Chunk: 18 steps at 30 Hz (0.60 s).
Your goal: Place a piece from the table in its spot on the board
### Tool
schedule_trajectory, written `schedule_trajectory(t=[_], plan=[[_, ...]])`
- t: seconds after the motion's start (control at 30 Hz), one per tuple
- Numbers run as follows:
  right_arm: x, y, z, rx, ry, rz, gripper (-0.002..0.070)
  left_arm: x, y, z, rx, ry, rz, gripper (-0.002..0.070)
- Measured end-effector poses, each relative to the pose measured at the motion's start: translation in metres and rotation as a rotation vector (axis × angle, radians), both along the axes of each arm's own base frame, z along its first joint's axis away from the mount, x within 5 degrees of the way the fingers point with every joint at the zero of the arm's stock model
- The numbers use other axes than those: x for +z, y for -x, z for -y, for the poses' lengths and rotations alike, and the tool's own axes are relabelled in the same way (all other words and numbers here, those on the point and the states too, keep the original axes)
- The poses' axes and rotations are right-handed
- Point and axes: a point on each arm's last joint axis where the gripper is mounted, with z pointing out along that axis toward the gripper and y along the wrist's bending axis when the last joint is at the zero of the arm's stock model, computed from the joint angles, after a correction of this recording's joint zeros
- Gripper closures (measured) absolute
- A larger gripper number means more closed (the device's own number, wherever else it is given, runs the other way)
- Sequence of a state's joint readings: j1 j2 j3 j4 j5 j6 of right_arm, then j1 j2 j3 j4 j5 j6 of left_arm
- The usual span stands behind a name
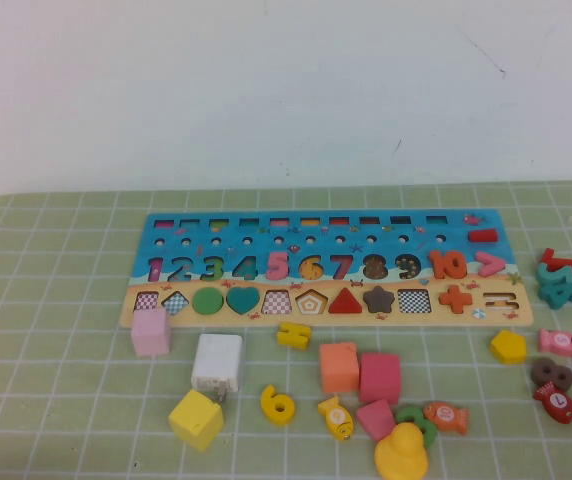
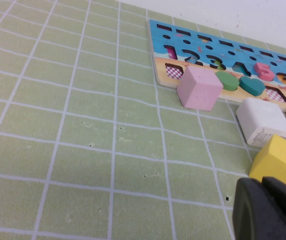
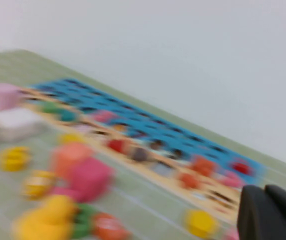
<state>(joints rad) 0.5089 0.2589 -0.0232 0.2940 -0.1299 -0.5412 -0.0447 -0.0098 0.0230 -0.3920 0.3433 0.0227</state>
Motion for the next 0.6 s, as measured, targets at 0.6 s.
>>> schedule_trajectory(t=[0.6], plan=[[-0.031, 0.015, 0.040, -0.581, -0.130, -0.168, 0.0678, 0.000, 0.000, 0.000, 0.000, 0.000, 0.000, 0.0676]])
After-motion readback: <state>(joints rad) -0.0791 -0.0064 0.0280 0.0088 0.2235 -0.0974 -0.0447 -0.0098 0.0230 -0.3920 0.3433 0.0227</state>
